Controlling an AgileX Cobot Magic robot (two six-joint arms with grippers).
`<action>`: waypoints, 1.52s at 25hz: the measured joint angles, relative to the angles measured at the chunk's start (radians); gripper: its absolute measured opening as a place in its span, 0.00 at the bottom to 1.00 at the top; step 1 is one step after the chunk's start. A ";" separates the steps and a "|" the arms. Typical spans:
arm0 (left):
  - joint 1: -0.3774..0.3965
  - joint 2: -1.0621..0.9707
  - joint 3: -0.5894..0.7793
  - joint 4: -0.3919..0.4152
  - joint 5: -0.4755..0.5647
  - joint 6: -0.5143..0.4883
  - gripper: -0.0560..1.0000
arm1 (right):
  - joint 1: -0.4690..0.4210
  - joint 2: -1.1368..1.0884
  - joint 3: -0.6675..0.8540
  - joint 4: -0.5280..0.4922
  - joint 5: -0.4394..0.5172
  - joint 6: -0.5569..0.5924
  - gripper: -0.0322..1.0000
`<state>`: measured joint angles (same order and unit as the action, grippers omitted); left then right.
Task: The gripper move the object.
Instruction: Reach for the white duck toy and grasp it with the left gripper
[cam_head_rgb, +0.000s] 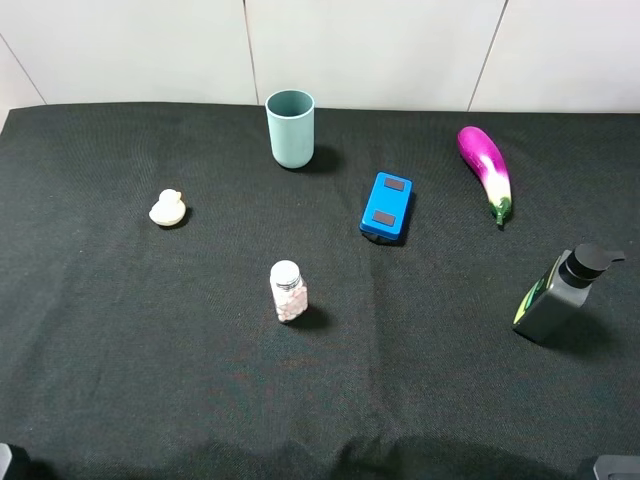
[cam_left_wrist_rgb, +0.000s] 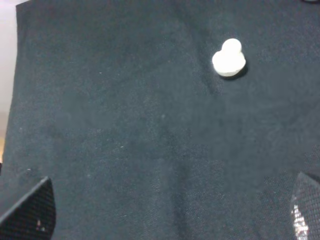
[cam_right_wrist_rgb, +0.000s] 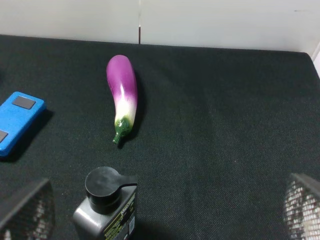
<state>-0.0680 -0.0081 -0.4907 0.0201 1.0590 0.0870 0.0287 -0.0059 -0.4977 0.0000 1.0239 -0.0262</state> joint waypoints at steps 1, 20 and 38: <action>0.000 0.000 0.000 0.004 0.000 0.000 0.99 | 0.000 0.000 0.000 0.000 0.000 0.000 0.70; 0.000 0.419 -0.139 -0.001 -0.004 0.003 0.99 | 0.000 0.000 0.000 0.000 0.000 0.000 0.70; 0.000 0.918 -0.269 -0.011 -0.029 0.011 0.98 | 0.000 0.000 0.000 0.000 0.000 0.000 0.70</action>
<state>-0.0680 0.9098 -0.7598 0.0089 1.0304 0.0978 0.0287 -0.0059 -0.4977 0.0000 1.0239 -0.0262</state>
